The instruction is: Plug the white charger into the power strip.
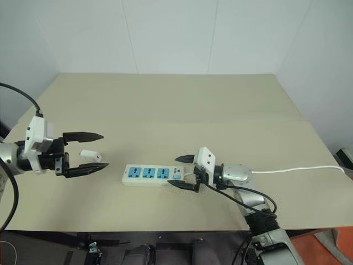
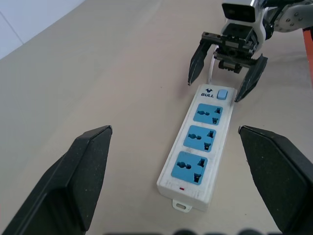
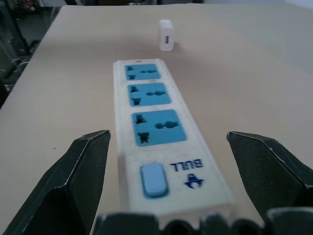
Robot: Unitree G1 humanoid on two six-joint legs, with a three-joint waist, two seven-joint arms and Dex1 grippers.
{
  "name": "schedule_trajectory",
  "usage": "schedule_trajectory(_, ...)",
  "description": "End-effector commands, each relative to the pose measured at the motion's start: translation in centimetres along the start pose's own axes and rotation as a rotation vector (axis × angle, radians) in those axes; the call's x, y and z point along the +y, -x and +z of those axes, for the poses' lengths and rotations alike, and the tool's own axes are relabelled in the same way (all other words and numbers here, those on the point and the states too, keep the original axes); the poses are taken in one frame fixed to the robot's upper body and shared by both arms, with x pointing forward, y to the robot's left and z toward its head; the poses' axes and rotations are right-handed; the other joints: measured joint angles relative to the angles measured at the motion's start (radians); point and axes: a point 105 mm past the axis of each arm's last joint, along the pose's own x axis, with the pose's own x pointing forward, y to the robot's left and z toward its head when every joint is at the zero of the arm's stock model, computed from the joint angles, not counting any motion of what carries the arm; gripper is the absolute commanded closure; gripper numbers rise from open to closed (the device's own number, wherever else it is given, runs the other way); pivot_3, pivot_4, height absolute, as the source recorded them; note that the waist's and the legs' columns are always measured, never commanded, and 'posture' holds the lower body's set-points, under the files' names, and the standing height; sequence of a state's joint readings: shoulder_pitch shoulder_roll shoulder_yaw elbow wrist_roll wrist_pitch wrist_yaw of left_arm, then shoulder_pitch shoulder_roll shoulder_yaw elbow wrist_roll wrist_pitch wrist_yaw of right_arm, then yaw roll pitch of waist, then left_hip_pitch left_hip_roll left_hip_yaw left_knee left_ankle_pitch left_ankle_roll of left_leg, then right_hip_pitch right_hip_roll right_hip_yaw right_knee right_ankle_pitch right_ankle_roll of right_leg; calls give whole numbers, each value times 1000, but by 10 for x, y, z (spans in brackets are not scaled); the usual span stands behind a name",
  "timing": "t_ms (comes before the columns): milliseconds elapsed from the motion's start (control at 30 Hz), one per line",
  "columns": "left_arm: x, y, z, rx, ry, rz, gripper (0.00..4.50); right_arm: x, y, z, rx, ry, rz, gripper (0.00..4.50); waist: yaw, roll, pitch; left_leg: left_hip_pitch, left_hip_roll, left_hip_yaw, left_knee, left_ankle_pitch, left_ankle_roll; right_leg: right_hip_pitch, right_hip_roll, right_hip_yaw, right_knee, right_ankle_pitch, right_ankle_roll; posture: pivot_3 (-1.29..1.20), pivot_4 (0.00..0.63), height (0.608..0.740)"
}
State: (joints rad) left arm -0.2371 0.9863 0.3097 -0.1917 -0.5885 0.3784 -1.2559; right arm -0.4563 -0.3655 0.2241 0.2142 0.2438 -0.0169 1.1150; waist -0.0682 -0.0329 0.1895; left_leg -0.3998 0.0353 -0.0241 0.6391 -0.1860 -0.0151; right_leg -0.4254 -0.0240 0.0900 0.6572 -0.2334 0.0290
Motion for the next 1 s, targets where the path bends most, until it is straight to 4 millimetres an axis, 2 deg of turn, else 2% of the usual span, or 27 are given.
schedule_trajectory(33,1,8,14,-2,-55,23,0,1,-6,7,-27,41,41,45,0,0,0,0,0,0,0,0,0,0,0,0,0,0,0,0,150,740)
schedule_trajectory(333,1,9,16,-6,-62,34,0,2,-23,-8,-12,19,74,45,-4,0,0,1,1,0,0,0,0,0,1,0,1,0,0,0,150,740)
schedule_trajectory(500,2,9,18,-7,-71,37,0,7,-30,-24,40,14,118,45,-2,-1,-1,2,1,0,0,0,0,1,1,0,1,0,0,0,150,740)
schedule_trajectory(667,1,11,18,-4,-71,41,0,-2,-29,-16,8,28,94,45,-5,-2,-1,2,1,0,0,0,0,1,1,0,2,0,0,0,150,740)
schedule_trajectory(1000,2,10,20,-4,-74,34,0,8,-33,-35,57,-16,137,45,-6,-3,-2,3,1,0,0,0,0,1,1,0,2,0,-1,0,150,740)
